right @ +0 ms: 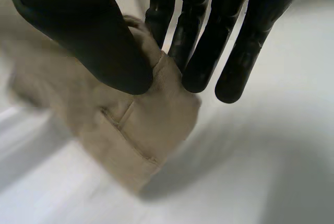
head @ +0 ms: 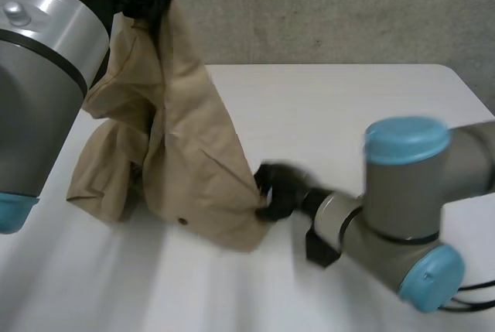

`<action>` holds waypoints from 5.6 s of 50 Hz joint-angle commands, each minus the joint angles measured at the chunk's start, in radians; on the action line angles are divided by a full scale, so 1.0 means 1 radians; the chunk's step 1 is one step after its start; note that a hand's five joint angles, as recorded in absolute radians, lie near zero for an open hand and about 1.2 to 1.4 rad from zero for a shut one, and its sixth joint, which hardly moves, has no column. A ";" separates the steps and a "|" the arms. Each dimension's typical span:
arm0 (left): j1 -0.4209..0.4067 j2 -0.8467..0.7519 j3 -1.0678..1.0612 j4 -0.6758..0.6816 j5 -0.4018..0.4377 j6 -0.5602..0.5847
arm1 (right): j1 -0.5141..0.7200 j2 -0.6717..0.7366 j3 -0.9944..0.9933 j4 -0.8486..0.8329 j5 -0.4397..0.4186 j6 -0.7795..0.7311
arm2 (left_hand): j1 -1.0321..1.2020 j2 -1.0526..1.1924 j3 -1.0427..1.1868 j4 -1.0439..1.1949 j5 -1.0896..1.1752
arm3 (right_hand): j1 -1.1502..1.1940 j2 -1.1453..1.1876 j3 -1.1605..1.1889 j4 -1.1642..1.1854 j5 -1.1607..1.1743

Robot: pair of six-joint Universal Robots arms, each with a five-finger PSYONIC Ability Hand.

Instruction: Fold the shorts.

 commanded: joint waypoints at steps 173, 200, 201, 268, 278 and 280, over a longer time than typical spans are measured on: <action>0.187 -0.869 0.309 -0.125 0.432 0.376 | -0.408 -0.390 0.392 0.107 -0.146 -1.240 | -0.434 -0.521 -0.517 -0.523 -0.475 | -0.690 -0.913 -0.921 -0.929 -0.902; 0.279 -0.610 -0.038 -0.144 0.332 0.359 | -0.428 -0.384 0.404 0.086 -0.146 -1.239 | 0.005 -0.082 -0.079 -0.084 -0.037 | -0.690 -0.913 -0.921 -0.929 -0.902; 0.279 -0.601 -0.052 -0.144 0.331 0.359 | -0.428 -0.381 0.404 0.086 -0.144 -1.239 | -0.058 -0.144 -0.141 -0.146 -0.099 | -0.690 -0.913 -0.921 -0.929 -0.902; 0.271 -0.674 -0.019 -0.042 0.200 0.461 | -0.425 -0.376 0.445 0.054 -0.143 -1.239 | -0.345 -0.432 -0.428 -0.434 -0.386 | -0.687 -0.910 -0.918 -0.926 -0.899; 0.245 -0.530 -0.068 -0.042 0.200 0.420 | -0.426 -0.379 0.439 0.064 -0.141 -1.230 | -0.616 -0.703 -0.699 -0.704 -0.657 | -0.681 -0.905 -0.912 -0.920 -0.894; 0.244 -0.500 -0.082 -0.042 0.200 0.396 | -0.428 -0.384 0.433 0.080 -0.140 -1.225 | -0.616 -0.703 -0.699 -0.705 -0.657 | -0.681 -0.905 -0.912 -0.920 -0.894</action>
